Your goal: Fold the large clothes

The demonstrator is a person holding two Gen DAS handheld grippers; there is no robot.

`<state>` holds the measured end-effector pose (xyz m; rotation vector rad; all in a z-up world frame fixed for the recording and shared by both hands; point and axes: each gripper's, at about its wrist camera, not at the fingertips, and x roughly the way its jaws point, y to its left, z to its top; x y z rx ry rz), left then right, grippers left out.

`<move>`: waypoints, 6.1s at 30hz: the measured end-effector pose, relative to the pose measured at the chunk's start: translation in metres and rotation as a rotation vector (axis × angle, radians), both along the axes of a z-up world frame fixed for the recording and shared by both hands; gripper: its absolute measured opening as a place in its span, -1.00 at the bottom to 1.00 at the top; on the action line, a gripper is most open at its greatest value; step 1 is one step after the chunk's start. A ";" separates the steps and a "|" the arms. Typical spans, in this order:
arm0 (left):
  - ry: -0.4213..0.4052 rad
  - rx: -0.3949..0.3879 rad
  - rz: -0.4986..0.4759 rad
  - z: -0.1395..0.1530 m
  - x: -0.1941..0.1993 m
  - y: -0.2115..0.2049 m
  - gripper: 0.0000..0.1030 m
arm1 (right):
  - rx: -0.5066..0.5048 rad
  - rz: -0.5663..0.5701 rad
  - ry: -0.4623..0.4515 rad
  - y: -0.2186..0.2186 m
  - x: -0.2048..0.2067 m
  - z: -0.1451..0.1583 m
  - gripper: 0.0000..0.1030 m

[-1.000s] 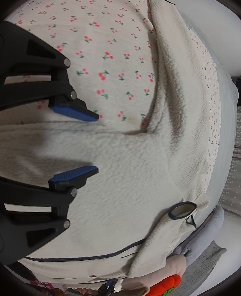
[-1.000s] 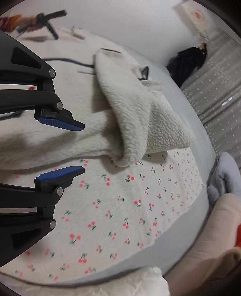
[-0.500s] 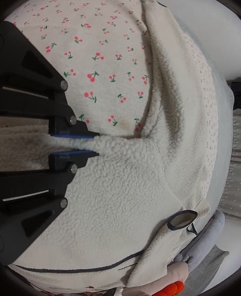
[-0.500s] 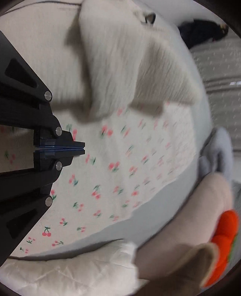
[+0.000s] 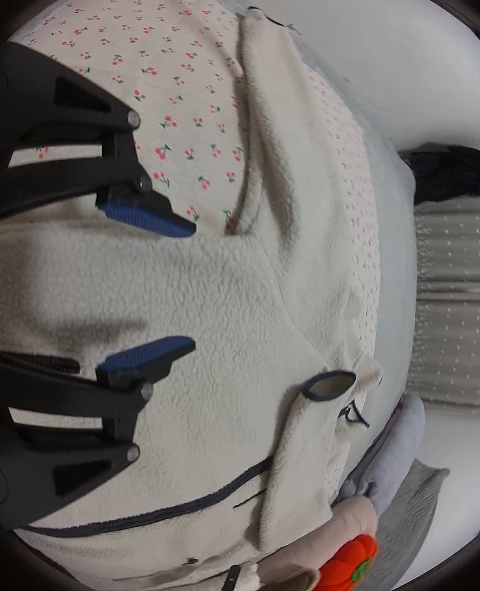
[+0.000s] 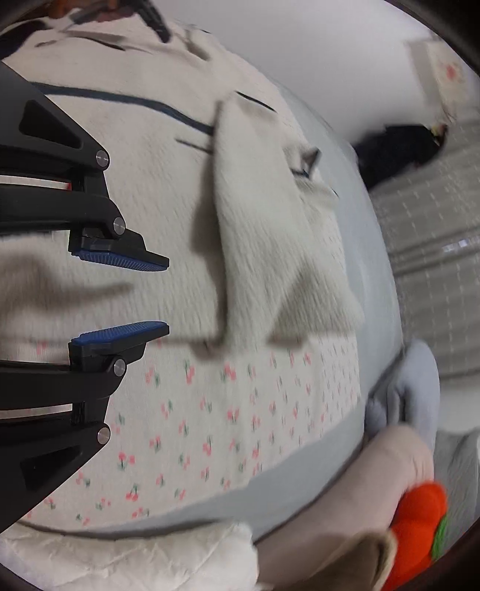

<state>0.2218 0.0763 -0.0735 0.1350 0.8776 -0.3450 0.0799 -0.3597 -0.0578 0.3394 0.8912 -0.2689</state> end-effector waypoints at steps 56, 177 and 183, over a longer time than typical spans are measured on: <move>-0.266 -0.593 0.635 0.077 0.162 0.278 -0.80 | -0.039 0.185 0.036 0.103 0.094 0.015 0.63; 0.025 -0.013 -0.049 0.028 0.057 -0.058 0.66 | 0.063 0.125 -0.125 -0.009 0.012 0.056 0.60; 0.030 0.045 0.011 0.040 -0.004 -0.027 0.74 | 0.054 0.122 -0.094 0.012 -0.057 0.057 0.63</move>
